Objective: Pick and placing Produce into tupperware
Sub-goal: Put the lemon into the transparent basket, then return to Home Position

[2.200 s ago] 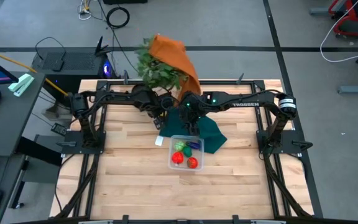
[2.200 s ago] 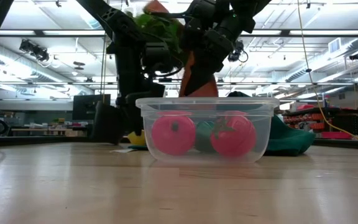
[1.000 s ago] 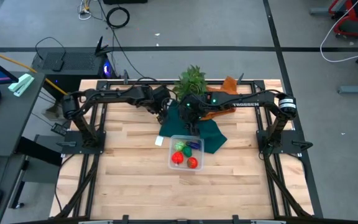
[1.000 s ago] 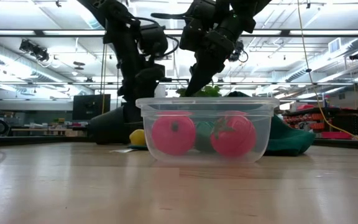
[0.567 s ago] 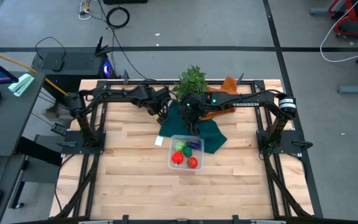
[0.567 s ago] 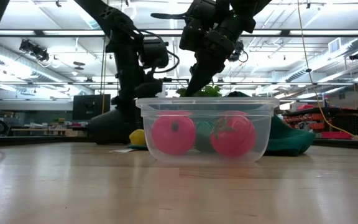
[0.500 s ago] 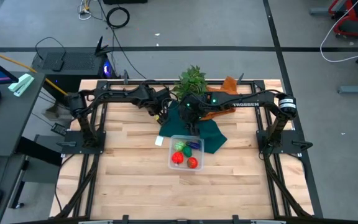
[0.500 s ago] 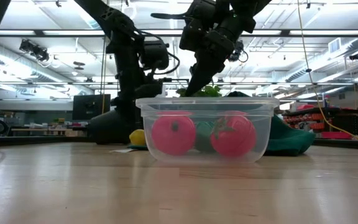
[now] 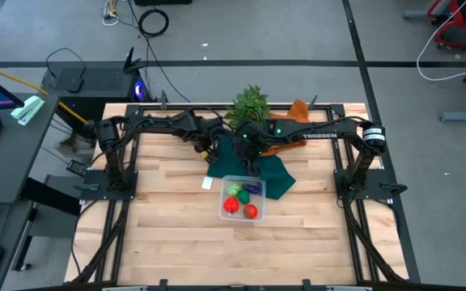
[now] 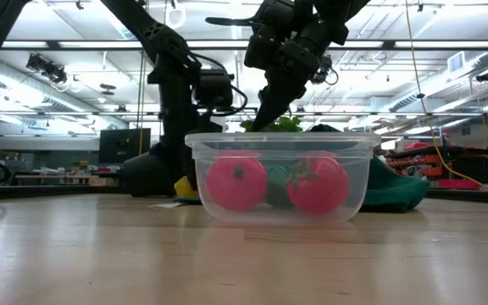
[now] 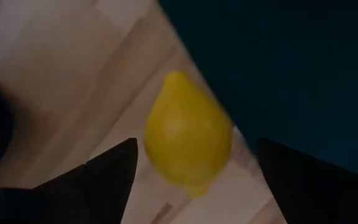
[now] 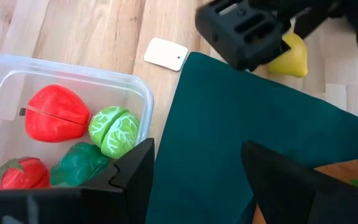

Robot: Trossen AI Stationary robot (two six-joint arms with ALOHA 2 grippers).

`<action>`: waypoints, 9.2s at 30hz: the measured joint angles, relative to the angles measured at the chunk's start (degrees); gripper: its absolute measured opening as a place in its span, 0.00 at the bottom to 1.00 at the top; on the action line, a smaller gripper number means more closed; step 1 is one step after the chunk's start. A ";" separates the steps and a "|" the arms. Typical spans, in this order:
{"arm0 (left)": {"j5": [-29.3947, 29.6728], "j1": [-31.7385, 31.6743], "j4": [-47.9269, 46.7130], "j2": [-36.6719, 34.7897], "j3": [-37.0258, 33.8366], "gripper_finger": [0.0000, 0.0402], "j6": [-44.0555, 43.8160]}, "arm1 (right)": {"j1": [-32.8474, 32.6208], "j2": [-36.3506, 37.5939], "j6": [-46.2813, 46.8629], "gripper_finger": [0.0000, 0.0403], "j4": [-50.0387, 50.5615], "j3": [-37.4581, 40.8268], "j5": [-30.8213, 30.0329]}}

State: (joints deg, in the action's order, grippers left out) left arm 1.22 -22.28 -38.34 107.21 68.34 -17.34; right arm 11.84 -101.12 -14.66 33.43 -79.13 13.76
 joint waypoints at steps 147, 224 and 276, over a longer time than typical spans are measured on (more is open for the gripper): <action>7.96 32.61 23.98 -9.64 0.09 0.52 -8.26 | -6.20 22.44 28.97 0.51 25.69 -0.11 12.57; 13.12 29.79 34.13 -32.27 -11.28 0.03 0.76 | -1.13 37.84 32.13 0.03 25.44 -0.09 1.47; 13.32 28.24 68.61 -86.00 -65.79 0.01 0.64 | 4.52 68.43 62.80 0.00 -2.33 37.55 2.91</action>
State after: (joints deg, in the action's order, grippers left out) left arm 14.54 5.96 30.27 21.20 2.54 -16.70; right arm 16.36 -32.69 48.14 31.10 -41.58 16.67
